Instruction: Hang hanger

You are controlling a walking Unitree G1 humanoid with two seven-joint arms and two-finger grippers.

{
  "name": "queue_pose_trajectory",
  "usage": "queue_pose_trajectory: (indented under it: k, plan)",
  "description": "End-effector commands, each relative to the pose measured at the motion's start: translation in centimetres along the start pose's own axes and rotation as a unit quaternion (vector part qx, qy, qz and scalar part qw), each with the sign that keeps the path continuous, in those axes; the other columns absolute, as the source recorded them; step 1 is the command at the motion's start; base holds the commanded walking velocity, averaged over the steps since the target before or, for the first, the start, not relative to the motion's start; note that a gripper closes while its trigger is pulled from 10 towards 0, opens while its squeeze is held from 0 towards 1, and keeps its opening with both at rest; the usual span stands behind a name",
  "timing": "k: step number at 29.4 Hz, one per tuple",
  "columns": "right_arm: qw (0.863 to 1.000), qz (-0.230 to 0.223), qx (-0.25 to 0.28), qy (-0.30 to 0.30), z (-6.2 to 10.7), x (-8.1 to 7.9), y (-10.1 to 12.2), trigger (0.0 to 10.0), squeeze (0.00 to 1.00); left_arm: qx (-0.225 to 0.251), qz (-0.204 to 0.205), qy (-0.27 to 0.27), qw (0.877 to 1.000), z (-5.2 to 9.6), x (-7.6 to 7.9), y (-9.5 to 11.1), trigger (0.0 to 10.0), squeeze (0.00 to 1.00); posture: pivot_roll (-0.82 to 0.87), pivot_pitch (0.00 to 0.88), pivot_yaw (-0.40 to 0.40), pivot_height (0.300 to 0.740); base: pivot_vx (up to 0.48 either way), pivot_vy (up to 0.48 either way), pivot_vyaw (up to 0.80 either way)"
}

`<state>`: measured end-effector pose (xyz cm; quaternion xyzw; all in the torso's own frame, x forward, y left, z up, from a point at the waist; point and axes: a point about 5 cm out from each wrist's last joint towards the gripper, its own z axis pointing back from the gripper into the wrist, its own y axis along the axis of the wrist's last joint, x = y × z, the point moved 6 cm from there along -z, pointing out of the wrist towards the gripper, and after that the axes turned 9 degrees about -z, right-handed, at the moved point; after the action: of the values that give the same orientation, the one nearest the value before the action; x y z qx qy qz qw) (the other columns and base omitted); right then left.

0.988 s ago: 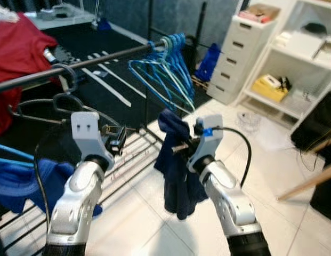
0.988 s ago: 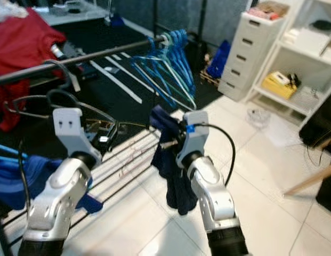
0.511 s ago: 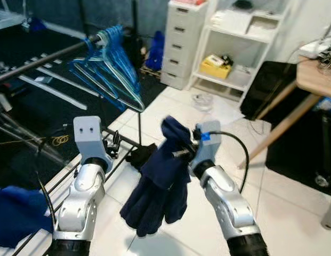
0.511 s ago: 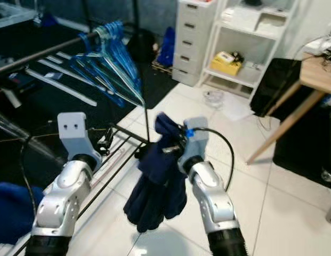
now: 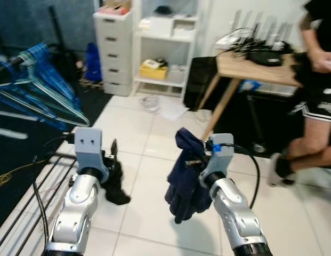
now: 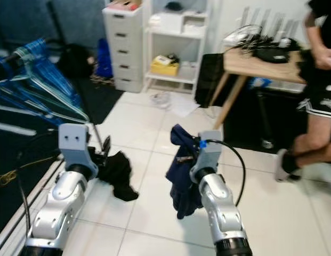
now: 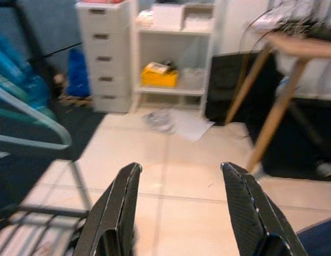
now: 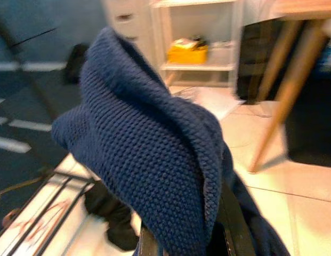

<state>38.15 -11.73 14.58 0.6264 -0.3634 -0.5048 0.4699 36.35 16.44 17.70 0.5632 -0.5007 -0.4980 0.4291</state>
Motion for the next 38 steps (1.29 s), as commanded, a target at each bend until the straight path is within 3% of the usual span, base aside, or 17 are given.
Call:
queue_pose_trajectory:
  k: [1, 3, 8, 20, 28, 38]
  plan:
    - [1.0, -0.016, 0.002, -0.001, 0.4, 0.1, -0.2, 10.0, 0.0, -0.015, 0.03, -0.001, 0.999, 0.5, -0.1, -1.0, 10.0, 0.0, 0.01, 0.072, -0.05, 0.74, 0.0, 0.0, -0.8]
    - [1.0, -0.01, 0.004, -0.002, 0.5, 0.2, 0.0, 10.0, 0.0, -0.015, 0.043, -0.004, 0.999, 0.6, 0.2, -1.1, 10.0, 0.0, 0.0, 0.083, -0.052, 0.74, 0.0, 0.0, -0.8]
    - [1.0, 0.02, 0.004, 0.002, 0.2, 0.3, -0.2, 10.0, 0.0, -0.013, 0.031, -0.006, 0.999, 0.5, 0.6, -1.1, 10.0, 0.0, 0.01, 0.09, -0.051, 0.74, 0.0, 0.0, -0.8]
    - [0.999, 0.031, 0.013, 0.005, 0.1, -0.3, 0.0, 10.0, 0.0, 0.008, 0.002, -0.044, 0.999, 0.3, 1.4, -0.4, 10.0, 0.0, 0.0, 0.113, -0.048, 0.74, 0.0, 0.0, -0.8]
    - [0.999, 0.029, 0.018, -0.006, 0.3, -0.3, -0.2, 10.0, 0.0, 0.007, -0.016, -0.052, 0.998, -0.4, 1.4, -0.4, 10.0, 0.0, 0.0, 0.134, -0.008, 0.74, 0.0, 0.0, -0.8]
    - [0.998, 0.018, 0.039, -0.047, 0.5, 1.1, -0.1, 10.0, 0.0, 0.013, -0.029, -0.082, 0.996, -1.1, 1.8, 0.4, 10.0, 0.0, 0.05, 0.122, 0.081, 0.74, 0.0, 0.0, -0.8]
